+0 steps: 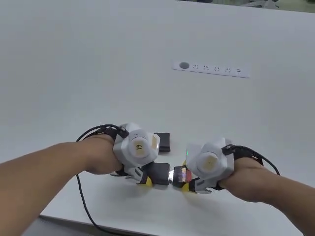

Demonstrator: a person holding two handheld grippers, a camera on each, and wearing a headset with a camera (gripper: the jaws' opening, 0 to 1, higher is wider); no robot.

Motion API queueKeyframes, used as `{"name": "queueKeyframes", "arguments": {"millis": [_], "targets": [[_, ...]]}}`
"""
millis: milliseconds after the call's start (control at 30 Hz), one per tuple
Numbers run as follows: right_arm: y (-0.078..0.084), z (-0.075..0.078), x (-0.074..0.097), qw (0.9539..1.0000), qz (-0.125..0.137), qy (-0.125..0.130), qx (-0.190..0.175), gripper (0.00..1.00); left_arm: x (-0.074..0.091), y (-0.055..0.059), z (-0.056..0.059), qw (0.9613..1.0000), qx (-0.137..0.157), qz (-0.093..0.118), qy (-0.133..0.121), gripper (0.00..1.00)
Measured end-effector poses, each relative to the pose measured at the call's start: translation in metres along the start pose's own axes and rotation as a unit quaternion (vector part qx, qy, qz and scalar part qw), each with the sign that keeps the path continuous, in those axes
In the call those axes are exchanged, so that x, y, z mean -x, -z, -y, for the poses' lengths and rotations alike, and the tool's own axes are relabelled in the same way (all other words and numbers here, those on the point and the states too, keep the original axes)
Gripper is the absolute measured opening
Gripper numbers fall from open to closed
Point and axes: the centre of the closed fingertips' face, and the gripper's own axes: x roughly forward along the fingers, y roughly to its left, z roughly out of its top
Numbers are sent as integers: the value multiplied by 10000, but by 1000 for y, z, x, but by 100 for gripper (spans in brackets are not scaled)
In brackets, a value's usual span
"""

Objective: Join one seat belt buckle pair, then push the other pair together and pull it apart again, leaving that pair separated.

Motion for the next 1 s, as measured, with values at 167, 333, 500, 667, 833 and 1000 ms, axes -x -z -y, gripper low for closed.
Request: {"name": "queueKeyframes", "arguments": {"millis": [167,333,500,667,833,1000], "targets": [[-1,0,0,10000,-13,-9,13,29,0,0,-1,10000,-17,1,1,32],[-2,-1,-1,10000,-27,1,38,30,-1,1,-2,10000,-12,9,-8,32],[0,1,-1,9999,-60,39,88,30,0,0,0,10000,-21,-14,6,32],[-1,-1,1,10000,-62,45,57,30,1,1,0,10000,-29,-14,5,32],[-1,-1,1,10000,-86,26,32,30,2,0,1,10000,12,-28,-20,33],[-1,-1,0,9998,-127,29,121,32,2,0,1,9999,105,-70,-75,33]]}}
